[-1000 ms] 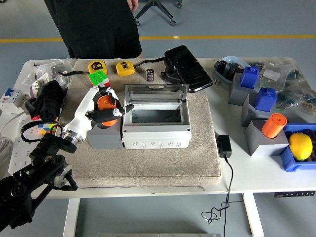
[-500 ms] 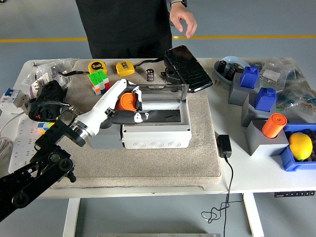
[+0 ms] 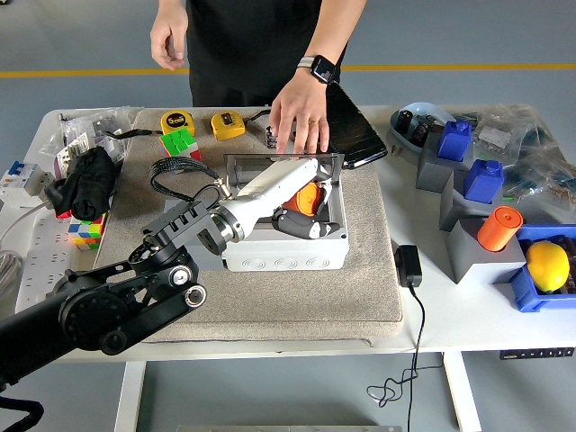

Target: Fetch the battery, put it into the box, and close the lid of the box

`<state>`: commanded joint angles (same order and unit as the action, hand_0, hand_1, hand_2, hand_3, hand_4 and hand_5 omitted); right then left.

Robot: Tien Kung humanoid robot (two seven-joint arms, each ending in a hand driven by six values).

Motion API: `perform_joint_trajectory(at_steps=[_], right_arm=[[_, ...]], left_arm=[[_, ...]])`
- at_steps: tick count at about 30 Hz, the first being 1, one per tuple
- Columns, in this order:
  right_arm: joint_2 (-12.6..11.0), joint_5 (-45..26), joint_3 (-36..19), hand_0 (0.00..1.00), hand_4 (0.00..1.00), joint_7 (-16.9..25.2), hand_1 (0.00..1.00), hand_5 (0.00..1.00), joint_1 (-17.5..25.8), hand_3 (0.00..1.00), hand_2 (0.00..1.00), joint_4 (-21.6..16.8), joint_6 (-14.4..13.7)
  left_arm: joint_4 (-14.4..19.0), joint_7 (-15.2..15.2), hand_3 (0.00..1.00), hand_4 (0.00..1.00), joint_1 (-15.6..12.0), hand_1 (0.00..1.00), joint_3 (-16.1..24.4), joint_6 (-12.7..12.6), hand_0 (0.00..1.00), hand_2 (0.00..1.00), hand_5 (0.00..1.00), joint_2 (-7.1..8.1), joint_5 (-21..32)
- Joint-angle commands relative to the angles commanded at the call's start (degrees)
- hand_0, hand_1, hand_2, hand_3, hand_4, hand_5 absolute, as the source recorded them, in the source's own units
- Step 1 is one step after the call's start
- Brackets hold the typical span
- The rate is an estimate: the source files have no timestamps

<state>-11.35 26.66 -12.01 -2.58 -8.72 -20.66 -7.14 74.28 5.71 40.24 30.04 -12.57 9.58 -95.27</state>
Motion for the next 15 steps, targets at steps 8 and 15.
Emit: perform_joint_trajectory(at_steps=[8,15], right_arm=[[-0.1,0.2,0.1,0.714,0.998,0.1,0.677,0.572,0.0,0.644,0.681,-0.2,-0.1],[-0.1,1.0,-0.1,0.714,0.998,0.2,0.677,0.573,-0.1,0.644,0.681,-0.6,-0.3]], left_arm=[[-4.7,3.6,0.230,0.771,2.8,0.045,-3.0,0.4,0.016,0.112,0.002,-3.52,-1.3],[-9.1,6.1,0.271,0.998,4.3,0.047,-4.5,-0.4,0.028,0.118,0.101,-6.09,-2.4]])
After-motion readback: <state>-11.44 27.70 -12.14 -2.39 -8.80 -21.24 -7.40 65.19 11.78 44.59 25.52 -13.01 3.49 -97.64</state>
